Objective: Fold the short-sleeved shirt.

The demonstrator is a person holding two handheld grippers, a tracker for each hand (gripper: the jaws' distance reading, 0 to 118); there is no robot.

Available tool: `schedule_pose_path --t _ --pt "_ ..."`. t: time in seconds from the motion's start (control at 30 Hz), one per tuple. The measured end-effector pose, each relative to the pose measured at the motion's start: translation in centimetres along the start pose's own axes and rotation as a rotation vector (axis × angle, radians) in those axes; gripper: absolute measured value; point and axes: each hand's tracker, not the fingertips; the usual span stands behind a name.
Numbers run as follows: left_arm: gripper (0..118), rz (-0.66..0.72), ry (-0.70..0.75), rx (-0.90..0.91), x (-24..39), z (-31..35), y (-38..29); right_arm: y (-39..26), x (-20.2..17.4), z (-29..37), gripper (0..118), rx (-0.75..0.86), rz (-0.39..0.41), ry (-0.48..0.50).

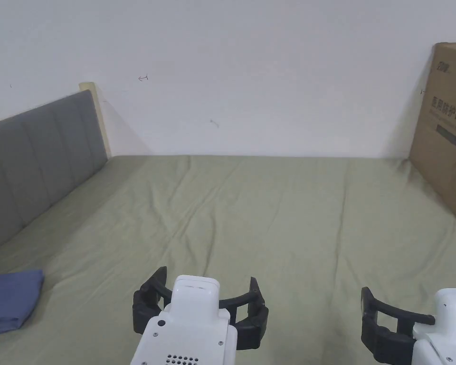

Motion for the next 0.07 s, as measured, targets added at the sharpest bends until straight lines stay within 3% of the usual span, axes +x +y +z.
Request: schedule_pose_path --t 0.07 --pt "118 -0.002 0.001 -0.001 0.04 -0.01 0.02 0.08 -0.18 -0.3 118 -0.012 0.002 -0.016"
